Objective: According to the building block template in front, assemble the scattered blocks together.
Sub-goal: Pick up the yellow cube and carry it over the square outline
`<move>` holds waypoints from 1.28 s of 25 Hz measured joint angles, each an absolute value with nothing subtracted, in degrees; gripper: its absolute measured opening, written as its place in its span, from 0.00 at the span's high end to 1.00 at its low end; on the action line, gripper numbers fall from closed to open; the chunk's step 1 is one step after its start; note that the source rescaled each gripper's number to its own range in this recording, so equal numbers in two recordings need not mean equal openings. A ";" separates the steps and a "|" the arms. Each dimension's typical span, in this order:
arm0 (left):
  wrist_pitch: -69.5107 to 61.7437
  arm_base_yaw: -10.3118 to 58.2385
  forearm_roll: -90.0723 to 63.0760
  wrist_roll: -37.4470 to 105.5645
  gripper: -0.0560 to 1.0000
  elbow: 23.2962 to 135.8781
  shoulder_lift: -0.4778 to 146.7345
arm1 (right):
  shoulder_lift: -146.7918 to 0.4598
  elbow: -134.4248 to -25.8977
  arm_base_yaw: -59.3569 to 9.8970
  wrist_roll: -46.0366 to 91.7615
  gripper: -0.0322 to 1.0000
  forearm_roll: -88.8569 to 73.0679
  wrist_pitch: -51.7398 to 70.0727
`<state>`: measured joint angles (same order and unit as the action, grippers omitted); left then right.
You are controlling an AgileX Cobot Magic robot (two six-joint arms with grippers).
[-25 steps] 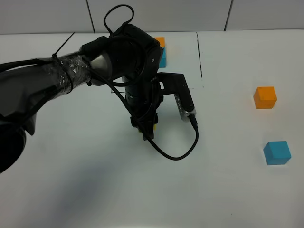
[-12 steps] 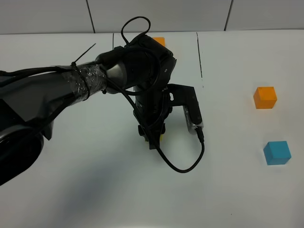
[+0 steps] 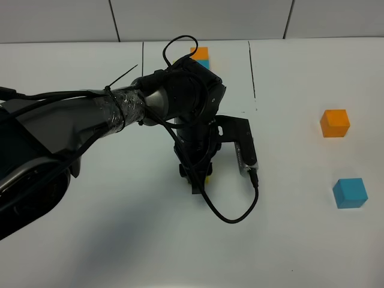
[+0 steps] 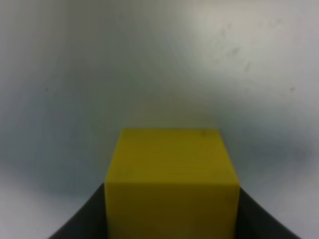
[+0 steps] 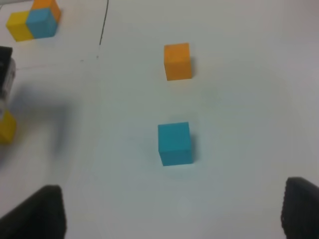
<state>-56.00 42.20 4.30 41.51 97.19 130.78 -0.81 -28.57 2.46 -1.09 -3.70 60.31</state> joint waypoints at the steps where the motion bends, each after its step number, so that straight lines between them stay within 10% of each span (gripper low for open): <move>1: -55.95 42.20 4.05 41.81 0.95 97.19 130.78 | -0.81 -28.57 2.46 -1.09 0.24 -3.70 60.31; 32: -57.75 42.20 2.07 47.67 0.95 97.19 130.78 | -0.81 -28.57 2.46 -1.09 0.24 -3.70 60.31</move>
